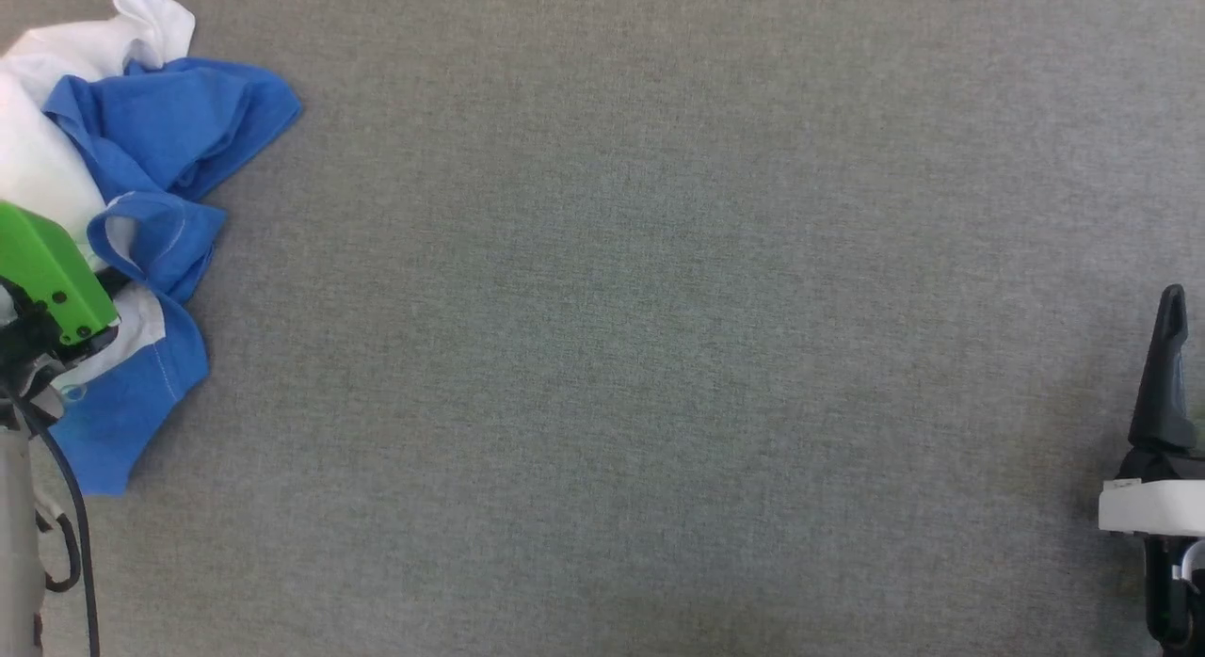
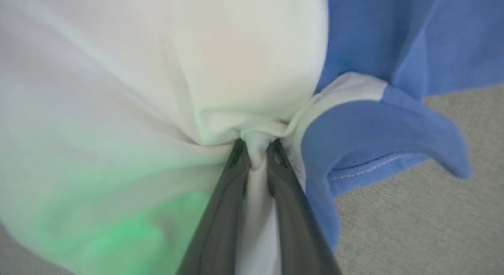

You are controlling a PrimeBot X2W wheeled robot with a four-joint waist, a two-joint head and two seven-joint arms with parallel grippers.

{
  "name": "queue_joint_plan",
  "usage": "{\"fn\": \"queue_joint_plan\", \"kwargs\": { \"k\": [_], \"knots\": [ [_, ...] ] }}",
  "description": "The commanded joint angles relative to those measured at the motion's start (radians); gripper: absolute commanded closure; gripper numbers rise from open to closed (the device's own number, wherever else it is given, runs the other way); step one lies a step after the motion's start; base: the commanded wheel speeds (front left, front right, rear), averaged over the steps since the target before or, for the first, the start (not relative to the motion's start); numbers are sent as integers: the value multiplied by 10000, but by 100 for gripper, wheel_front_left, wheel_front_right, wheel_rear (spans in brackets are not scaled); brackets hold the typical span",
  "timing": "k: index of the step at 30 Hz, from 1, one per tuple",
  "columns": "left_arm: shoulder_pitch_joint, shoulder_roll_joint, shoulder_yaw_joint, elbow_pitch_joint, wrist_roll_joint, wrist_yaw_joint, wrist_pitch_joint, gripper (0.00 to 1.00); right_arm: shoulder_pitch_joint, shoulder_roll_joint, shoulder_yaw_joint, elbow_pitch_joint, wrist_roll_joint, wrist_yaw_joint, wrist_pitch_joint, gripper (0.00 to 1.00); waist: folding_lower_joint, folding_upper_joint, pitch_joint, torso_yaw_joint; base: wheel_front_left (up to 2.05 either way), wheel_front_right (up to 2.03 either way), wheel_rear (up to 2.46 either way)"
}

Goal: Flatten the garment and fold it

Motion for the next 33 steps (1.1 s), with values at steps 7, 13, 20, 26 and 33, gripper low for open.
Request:
{"fn": "queue_joint_plan", "kwargs": {
  "k": [7, 13, 20, 26, 33],
  "knots": [
    [73, 57, 197, 26, -82, -585, -1202, 100, -93, -3, 127, 372, 132, -15, -49, 0, -1, -1, -1010, -7, 0, 0, 0],
    [-390, 435, 104, -591, 143, -1217, -2057, 100, 8, -3, 306, 764, 487, -15, -49, 0, -1, -1, -1899, 5, 0, 0, 0],
    [-1336, 702, -420, -1311, 820, -1611, -3117, 100, 245, -3, 486, 1216, 959, -15, -49, 0, -1, -1, -3052, -30, 0, 0, 0],
    [-2432, 419, -1138, -1886, 954, -1836, -3322, 100, 526, -3, 463, 1495, 1277, -15, -49, 0, -1, -1, -3877, -66, 0, 0, 0],
    [-3691, -430, -1899, -2393, 841, -1892, -3339, 100, 852, -3, 515, 1729, 1550, -15, -49, 0, -1, -1, -4628, -215, 0, 0, 0]
  ]
}}
